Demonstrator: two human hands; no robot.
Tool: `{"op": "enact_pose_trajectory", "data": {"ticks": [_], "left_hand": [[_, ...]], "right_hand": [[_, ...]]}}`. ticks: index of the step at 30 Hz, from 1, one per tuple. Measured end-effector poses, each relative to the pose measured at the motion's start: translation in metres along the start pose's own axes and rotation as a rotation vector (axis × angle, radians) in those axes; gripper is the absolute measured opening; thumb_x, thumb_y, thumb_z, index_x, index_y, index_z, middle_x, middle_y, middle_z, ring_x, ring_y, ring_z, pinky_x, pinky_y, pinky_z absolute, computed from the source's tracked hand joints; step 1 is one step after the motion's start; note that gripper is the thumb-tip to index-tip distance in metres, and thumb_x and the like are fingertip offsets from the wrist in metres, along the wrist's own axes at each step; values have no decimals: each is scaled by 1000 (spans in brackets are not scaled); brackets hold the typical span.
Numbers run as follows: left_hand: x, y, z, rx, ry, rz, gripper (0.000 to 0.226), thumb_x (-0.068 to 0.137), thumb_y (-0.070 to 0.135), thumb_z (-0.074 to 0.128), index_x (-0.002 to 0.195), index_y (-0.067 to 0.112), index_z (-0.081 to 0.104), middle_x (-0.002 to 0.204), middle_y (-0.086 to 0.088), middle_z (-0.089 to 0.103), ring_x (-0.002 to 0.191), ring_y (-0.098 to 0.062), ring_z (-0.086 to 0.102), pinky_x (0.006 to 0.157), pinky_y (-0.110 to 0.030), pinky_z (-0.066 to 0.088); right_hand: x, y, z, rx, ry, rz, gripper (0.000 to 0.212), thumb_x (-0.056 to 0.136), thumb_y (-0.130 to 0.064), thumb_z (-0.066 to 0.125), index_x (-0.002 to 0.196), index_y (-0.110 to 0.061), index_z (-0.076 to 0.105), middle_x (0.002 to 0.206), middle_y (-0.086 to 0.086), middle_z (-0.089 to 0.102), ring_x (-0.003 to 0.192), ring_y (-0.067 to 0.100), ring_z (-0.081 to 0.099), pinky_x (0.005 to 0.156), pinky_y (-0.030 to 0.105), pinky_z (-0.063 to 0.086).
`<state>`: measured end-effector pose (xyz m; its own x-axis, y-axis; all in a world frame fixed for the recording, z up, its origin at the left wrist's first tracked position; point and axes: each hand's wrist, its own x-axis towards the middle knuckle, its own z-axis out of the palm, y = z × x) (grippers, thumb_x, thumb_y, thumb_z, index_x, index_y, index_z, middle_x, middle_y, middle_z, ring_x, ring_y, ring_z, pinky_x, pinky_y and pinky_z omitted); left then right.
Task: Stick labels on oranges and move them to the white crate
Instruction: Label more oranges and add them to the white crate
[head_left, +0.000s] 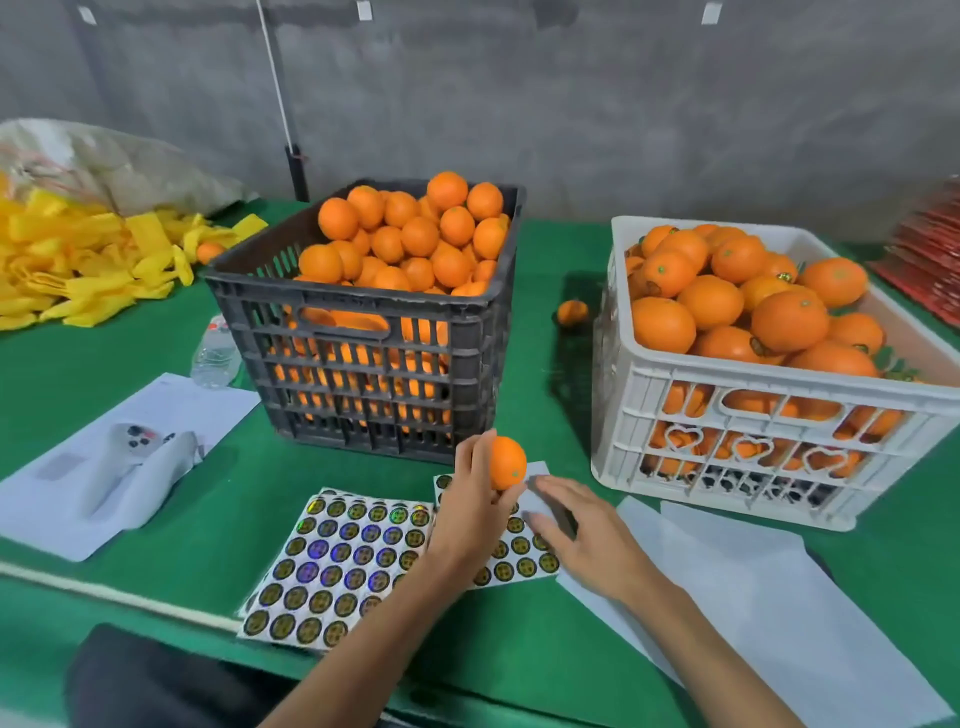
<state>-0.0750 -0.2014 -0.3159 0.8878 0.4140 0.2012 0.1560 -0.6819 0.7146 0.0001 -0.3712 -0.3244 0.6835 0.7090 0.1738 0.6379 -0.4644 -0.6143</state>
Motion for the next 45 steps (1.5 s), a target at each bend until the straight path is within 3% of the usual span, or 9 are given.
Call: {"op": "enact_pose_trajectory", "data": {"ticks": [3, 6, 10, 15, 23, 33, 41, 45], "left_hand": [[-2, -10, 9, 67, 9, 62, 68, 97, 29, 67, 151, 25, 26, 153, 4, 22, 110, -25, 62, 85, -42, 58], [-2, -12, 18, 168, 15, 123, 67, 99, 27, 62, 153, 29, 22, 154, 1, 21, 125, -27, 51, 88, -43, 57], [-2, -18, 22, 186, 19, 133, 67, 100, 27, 60, 153, 32, 20, 153, -1, 23, 129, -27, 47, 86, -40, 56], [-3, -22, 23, 183, 28, 144, 66, 99, 28, 61, 152, 33, 22, 153, 1, 24, 126, -25, 49, 82, -35, 57], [0, -22, 24, 185, 46, 146, 68, 99, 32, 62, 153, 34, 21, 153, 2, 25, 127, -25, 51, 84, -37, 58], [0, -21, 24, 165, 30, 136, 69, 98, 33, 63, 153, 33, 21, 152, 1, 25, 125, -26, 51, 82, -40, 59], [-2, -21, 22, 154, 19, 126, 69, 98, 32, 63, 153, 36, 20, 152, 4, 24, 125, -25, 51, 81, -41, 60], [-2, -19, 21, 142, 22, 121, 69, 99, 33, 63, 153, 36, 20, 152, 3, 23, 126, -24, 50, 83, -41, 59]], "right_hand": [[-13, 14, 6, -20, -136, 7, 76, 85, -76, 58, 147, -32, 51, 153, -29, 35, 138, -8, 30, 117, 23, 27], [-17, 19, 7, -59, -129, -30, 77, 81, -80, 58, 141, -33, 58, 151, -32, 35, 136, -13, 29, 113, 17, 27], [-16, 18, 7, -92, -84, -123, 56, 89, -70, 57, 123, -29, 73, 145, -25, 49, 131, -8, 38, 110, 24, 37], [-18, 13, 6, -165, -51, -225, 41, 97, -57, 57, 108, -23, 78, 129, -15, 61, 116, 10, 54, 96, 33, 47], [-16, 10, 2, -194, 20, -275, 40, 99, -57, 55, 101, -25, 78, 108, -20, 56, 92, 4, 46, 71, 23, 45], [-18, 6, 6, -143, 71, -210, 31, 98, -45, 59, 104, -23, 81, 101, -18, 59, 90, 5, 48, 74, 25, 46], [-19, 3, 11, -126, 135, -150, 23, 94, -37, 63, 84, -25, 79, 94, -19, 59, 86, 3, 47, 73, 26, 47], [-21, -1, 6, -220, 120, -203, 18, 96, -28, 62, 84, -19, 73, 93, -16, 57, 83, 5, 47, 69, 29, 48]]}}
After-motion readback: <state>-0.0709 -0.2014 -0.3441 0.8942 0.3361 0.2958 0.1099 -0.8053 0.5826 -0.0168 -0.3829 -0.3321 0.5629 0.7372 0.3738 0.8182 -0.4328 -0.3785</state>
